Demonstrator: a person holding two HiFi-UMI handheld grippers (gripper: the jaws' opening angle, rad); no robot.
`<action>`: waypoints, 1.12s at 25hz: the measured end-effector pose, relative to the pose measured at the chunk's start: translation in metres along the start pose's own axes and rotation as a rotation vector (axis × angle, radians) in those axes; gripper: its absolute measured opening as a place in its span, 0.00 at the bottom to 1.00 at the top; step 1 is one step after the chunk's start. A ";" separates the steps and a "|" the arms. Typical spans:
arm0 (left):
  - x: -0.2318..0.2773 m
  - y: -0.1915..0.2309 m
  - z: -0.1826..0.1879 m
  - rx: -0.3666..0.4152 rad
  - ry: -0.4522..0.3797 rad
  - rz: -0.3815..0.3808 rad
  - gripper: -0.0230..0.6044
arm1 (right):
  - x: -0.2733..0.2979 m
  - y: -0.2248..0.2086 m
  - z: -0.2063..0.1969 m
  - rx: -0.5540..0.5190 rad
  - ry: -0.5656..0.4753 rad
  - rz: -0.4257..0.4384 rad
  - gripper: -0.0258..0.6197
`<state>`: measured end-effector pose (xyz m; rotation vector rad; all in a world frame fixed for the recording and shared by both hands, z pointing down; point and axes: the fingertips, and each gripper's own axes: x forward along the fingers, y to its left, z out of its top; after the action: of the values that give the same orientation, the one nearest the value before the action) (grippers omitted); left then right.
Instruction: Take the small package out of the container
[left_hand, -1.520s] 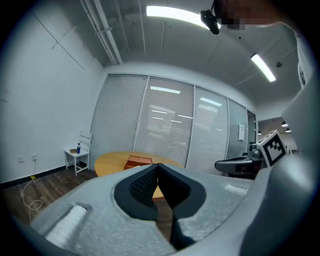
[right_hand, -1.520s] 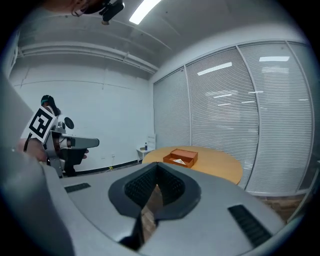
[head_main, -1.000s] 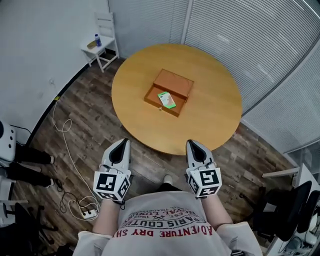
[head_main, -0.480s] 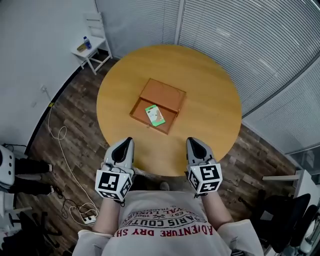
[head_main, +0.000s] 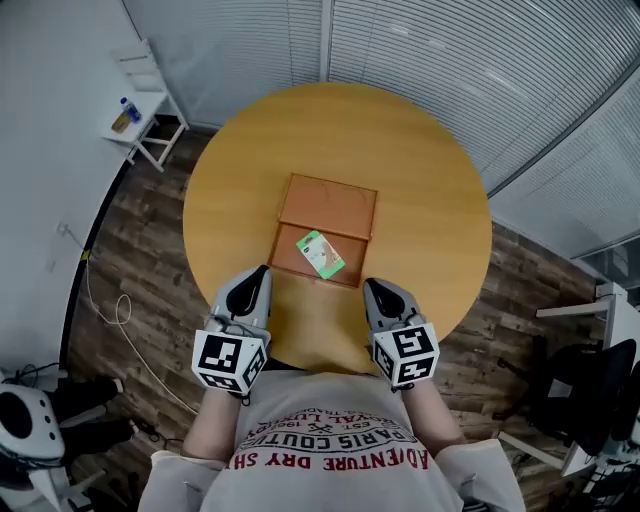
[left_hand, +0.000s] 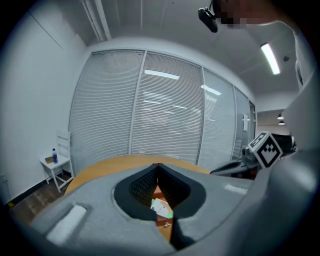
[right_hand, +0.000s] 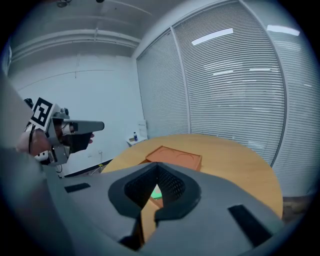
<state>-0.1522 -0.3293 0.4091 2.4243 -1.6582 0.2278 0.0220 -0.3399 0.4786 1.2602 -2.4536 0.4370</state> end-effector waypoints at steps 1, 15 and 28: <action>0.004 0.011 0.001 0.000 0.000 -0.022 0.05 | 0.008 0.007 0.000 -0.003 0.010 -0.009 0.05; 0.056 0.088 -0.025 -0.036 0.073 -0.264 0.05 | 0.108 0.042 -0.035 0.031 0.266 -0.074 0.20; 0.081 0.133 -0.044 -0.080 0.120 -0.271 0.05 | 0.194 0.025 -0.096 -0.145 0.614 -0.075 0.59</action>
<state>-0.2480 -0.4383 0.4810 2.4863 -1.2491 0.2535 -0.0887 -0.4242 0.6462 0.9709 -1.8784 0.5224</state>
